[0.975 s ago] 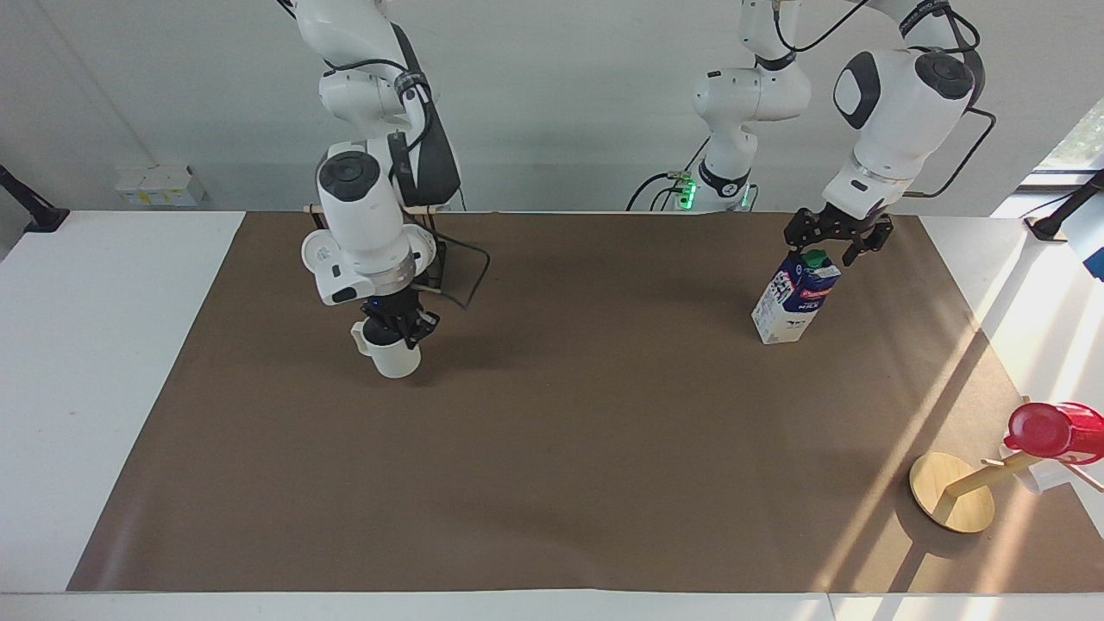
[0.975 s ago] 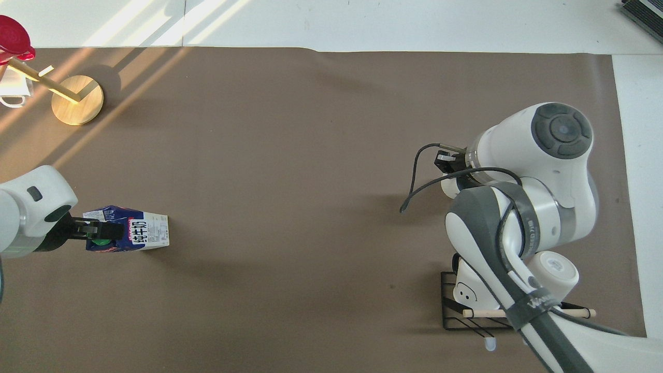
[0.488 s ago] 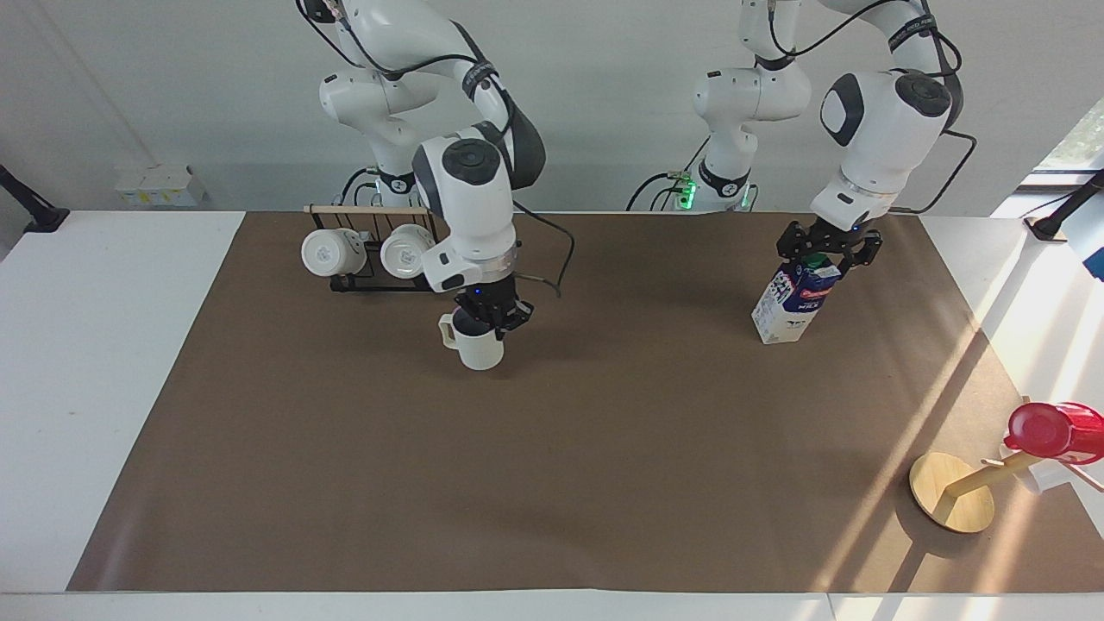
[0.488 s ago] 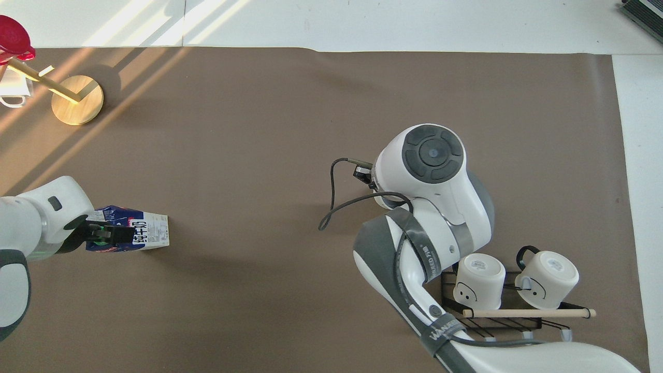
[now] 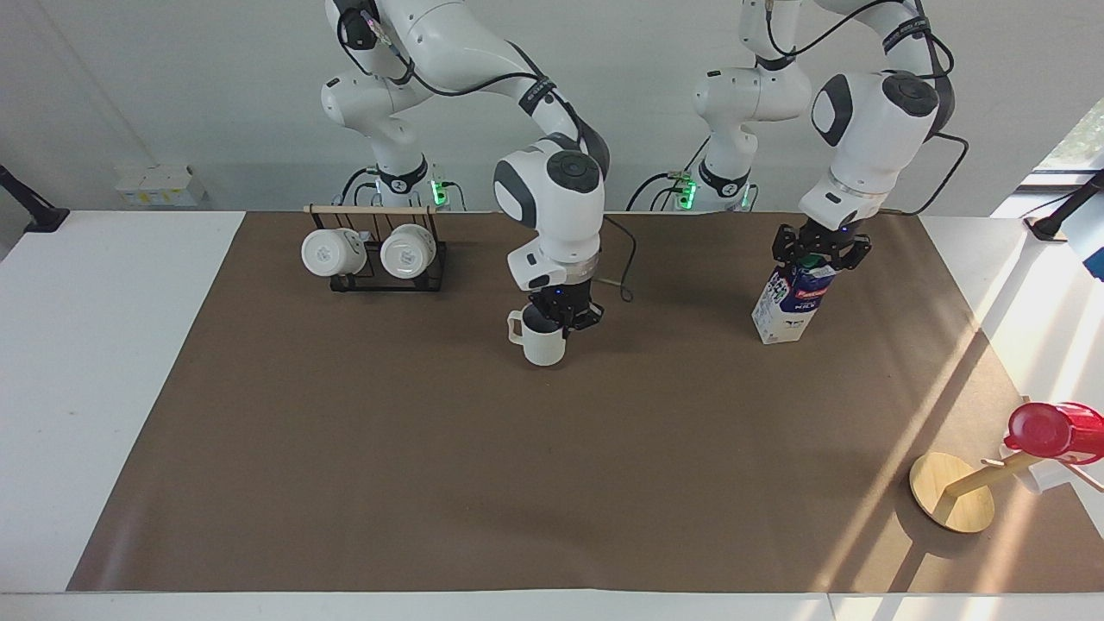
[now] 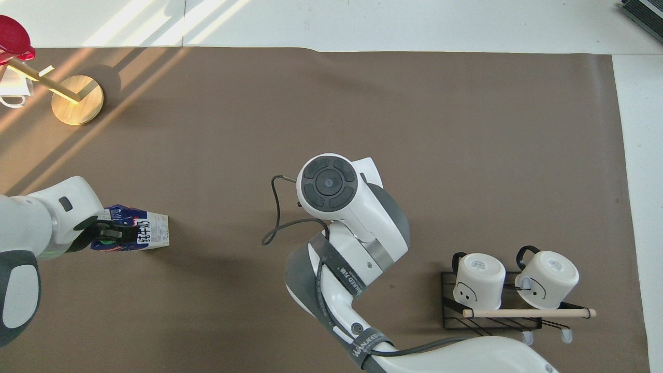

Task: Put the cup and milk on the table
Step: 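Carry the white mug to the table center with the right gripper and release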

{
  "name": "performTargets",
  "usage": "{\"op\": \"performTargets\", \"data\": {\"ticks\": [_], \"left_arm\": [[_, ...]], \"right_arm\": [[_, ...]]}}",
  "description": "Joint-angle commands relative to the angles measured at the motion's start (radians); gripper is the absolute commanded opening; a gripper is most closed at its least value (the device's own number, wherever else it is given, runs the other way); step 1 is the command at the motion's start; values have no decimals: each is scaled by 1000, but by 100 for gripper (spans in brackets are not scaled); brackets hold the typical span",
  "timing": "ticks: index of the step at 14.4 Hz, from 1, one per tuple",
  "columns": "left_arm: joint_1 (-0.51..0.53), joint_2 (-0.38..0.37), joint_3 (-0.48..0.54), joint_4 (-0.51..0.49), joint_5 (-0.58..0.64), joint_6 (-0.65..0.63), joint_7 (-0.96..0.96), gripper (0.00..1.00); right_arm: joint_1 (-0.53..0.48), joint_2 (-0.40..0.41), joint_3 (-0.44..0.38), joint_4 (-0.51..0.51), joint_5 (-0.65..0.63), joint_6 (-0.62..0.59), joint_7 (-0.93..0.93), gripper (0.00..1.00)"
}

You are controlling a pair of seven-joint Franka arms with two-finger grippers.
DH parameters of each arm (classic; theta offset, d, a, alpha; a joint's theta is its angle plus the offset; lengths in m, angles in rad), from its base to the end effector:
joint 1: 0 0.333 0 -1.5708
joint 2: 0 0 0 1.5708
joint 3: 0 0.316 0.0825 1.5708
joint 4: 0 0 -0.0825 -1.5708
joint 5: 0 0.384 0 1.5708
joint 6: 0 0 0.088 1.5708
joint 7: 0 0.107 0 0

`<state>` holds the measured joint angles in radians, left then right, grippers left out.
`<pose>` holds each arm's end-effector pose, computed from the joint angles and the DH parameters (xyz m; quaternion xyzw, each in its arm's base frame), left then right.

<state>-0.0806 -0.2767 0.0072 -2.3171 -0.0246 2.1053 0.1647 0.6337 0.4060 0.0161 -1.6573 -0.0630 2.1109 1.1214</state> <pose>0.4662 -0.0353 0.4583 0.9930 -0.1129 0.0329 0.0103 0.5367 0.4027 0.3793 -0.9751 0.2191 -0.0338 0.0031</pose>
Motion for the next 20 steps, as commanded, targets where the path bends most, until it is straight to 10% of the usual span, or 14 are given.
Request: {"op": "performTargets", "data": {"ticks": [1, 8, 10, 14, 20], "left_arm": [[-13, 4, 10, 11, -5, -1, -13, 70], [-13, 24, 10, 97, -5, -51, -36, 69], [-13, 24, 10, 97, -5, -53, -36, 68], [-16, 21, 7, 87, -5, -54, -21, 77], [-14, 19, 7, 82, 0, -37, 61, 68]], "right_arm": [[7, 10, -2, 28, -12, -31, 23, 0], [43, 28, -2, 5, 15, -9, 61, 0], [44, 28, -2, 4, 17, -12, 61, 21], [47, 27, -2, 8, 0, -23, 63, 100], [15, -62, -13, 5, 2, -34, 46, 100]]}}
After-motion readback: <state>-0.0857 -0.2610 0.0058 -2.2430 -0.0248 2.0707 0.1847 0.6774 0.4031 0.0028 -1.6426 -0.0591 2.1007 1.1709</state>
